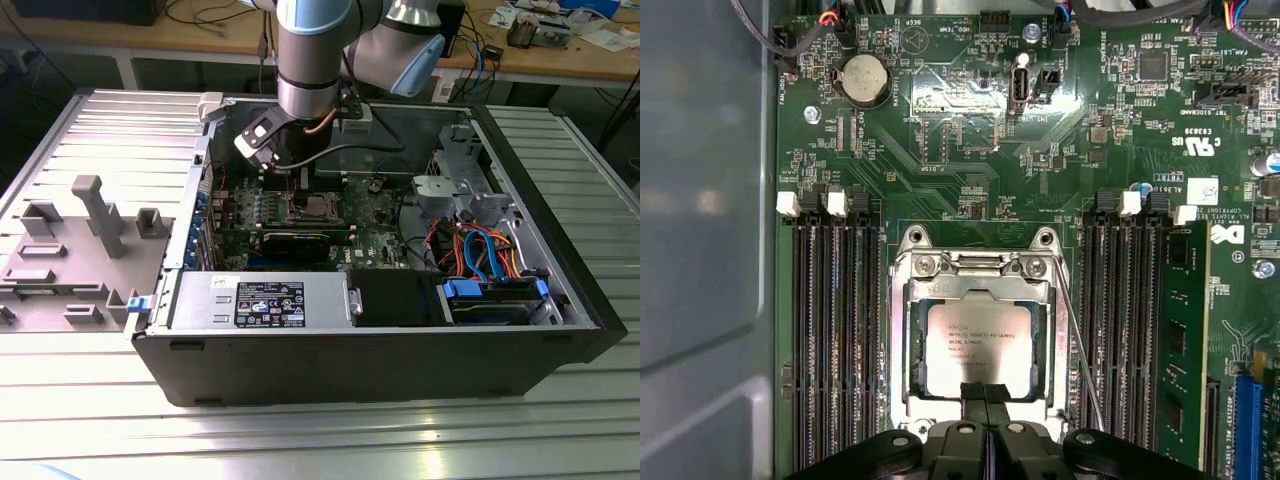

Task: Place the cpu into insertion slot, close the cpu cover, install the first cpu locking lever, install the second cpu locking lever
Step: 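Close the cpu cover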

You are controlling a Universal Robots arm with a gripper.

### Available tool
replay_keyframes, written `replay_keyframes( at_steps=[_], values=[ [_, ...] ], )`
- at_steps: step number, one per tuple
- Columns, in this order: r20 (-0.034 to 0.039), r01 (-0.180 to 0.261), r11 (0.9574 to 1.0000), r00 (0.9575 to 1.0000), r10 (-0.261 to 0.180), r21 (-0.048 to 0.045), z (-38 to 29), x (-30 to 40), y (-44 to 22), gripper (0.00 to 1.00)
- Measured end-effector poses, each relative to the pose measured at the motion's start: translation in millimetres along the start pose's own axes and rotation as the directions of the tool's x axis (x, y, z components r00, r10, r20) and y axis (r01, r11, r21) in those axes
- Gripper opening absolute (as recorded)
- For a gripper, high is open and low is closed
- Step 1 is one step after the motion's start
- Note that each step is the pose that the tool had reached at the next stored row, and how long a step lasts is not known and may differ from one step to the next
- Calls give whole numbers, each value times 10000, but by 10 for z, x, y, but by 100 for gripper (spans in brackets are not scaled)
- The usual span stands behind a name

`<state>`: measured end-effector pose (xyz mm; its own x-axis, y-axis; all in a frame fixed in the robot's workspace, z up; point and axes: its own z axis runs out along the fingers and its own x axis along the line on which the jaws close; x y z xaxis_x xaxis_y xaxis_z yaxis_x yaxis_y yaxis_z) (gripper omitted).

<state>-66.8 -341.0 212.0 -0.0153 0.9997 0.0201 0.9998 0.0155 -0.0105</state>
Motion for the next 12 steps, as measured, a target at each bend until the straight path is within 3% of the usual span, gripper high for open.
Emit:
replay_keyframes(
  at_steps=[4,8,12],
  values=[
    [3,0,10000,10000,0,2,-1,-1,45,11],
    [3,0,10000,10000,0,3,-3,-3,173,11],
    [3,1,10000,10000,-1,2,-3,-5,235,11]
  ],
)
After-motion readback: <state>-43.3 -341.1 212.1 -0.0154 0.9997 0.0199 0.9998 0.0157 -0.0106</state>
